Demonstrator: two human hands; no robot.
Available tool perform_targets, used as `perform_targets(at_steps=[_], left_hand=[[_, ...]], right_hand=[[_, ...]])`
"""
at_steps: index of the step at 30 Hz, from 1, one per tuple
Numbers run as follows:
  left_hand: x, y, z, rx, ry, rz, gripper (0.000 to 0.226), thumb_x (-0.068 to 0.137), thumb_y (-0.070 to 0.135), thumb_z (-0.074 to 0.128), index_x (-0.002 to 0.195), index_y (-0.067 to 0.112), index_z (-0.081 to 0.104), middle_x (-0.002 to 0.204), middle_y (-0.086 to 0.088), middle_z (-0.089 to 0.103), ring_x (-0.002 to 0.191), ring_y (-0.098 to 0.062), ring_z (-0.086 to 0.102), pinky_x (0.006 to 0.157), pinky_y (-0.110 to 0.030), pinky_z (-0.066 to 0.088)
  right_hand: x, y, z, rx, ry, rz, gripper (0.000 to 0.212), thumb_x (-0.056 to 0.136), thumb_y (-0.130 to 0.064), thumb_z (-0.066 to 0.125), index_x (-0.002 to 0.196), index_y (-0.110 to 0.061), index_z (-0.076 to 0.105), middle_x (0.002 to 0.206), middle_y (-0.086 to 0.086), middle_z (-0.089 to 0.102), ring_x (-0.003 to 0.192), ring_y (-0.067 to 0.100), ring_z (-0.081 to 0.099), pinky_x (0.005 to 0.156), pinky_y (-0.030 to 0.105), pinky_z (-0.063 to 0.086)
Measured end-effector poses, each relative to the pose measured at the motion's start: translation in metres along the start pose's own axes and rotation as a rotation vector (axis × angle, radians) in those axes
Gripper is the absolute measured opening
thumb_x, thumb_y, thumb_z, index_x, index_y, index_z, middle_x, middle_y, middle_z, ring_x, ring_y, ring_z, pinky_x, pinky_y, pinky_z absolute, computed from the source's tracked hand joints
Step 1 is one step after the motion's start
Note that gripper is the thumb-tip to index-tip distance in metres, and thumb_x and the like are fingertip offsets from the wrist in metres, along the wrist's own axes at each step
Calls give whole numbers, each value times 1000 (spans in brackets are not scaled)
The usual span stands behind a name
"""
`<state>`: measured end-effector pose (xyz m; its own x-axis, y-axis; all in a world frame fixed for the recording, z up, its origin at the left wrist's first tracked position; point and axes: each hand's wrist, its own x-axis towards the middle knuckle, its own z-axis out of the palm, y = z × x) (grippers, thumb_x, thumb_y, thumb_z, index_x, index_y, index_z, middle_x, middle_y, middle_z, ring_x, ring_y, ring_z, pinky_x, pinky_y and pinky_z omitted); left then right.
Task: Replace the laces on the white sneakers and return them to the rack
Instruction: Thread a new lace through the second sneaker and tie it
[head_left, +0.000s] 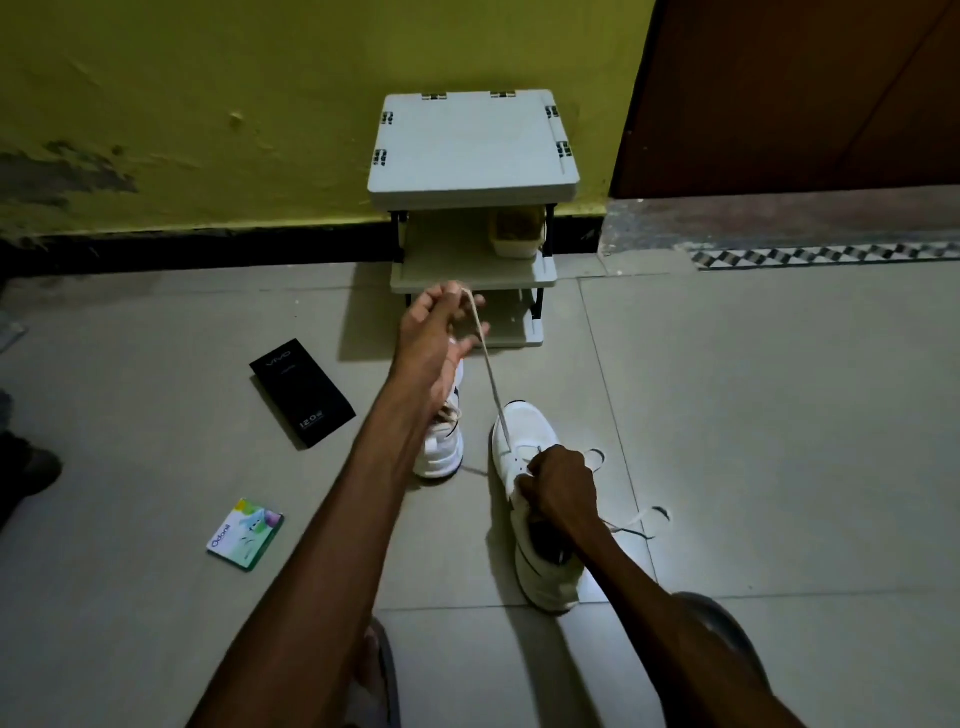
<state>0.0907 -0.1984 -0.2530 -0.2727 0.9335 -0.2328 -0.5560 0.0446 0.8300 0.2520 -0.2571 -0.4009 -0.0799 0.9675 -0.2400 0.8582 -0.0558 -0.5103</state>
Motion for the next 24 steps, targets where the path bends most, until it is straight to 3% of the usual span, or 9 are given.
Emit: perform_targets(at_steps=[2,4,7,9,13,15,17,19,24], left_hand=[[-7,-19,-3,141,-47,-154,19,101,7,41,86,10,51,79,-11,61,59,-11,63,53,-21,51],[-12,-47,-14,780,-115,-210,21,98,10,36,83,12,50,78,-12,56,51,-12,53,47,-19,37],[-17,-93,-33,1731,-227,-197,32,99,25,36,120,9,53,118,-20,61,105,-33,61,84,-37,46],[-22,-115,-47,1897,-255,-213,45,102,38,34,131,9,50,133,-18,56,121,-35,54,95,-39,42],[-20,-132,-59,1807,-317,-207,39,102,38,38,114,11,63,124,-13,63,114,-31,58,88,-34,45],[-16,-120,-50,1492,-322,-200,26,98,23,45,84,14,65,93,-14,67,83,-30,61,66,-30,41],[-16,-92,-30,990,-230,-215,24,88,7,47,70,16,60,61,-4,51,52,-19,41,47,-23,27],[-16,-55,-10,652,-195,-127,27,88,3,41,70,18,56,53,7,40,46,-10,29,44,-18,20],[-29,23,33,207,-393,83,31,104,13,32,76,16,46,46,13,39,40,-1,26,42,-15,19]], right_hand=[[0,3,-3,48,-22,-4,45,77,-22,67,51,-16,30,53,-2,30,57,19,38,46,26,17],[2,5,-6,103,-27,31,48,74,-22,70,49,-16,29,50,-3,27,49,15,32,45,25,17],[2,8,-4,119,-26,45,42,73,-23,71,50,-15,37,50,0,33,49,16,36,44,25,21],[1,9,-2,131,-21,52,34,73,-24,72,54,-9,49,51,1,43,53,18,45,44,25,25],[-1,8,-4,141,-13,50,44,72,-20,71,48,-12,36,47,-2,32,46,14,32,43,26,21],[-2,6,-6,134,-17,50,45,69,-18,71,49,-14,31,47,-1,28,47,15,28,44,28,21],[-3,5,-6,133,-28,41,47,68,-16,71,50,-15,28,49,-1,24,51,16,25,45,29,19],[-4,4,-8,135,-43,47,51,69,-16,71,51,-16,24,51,-1,21,51,15,21,46,28,17],[-4,4,-10,168,-62,56,57,72,-18,76,49,-18,23,49,-4,21,46,12,22,45,25,17]])
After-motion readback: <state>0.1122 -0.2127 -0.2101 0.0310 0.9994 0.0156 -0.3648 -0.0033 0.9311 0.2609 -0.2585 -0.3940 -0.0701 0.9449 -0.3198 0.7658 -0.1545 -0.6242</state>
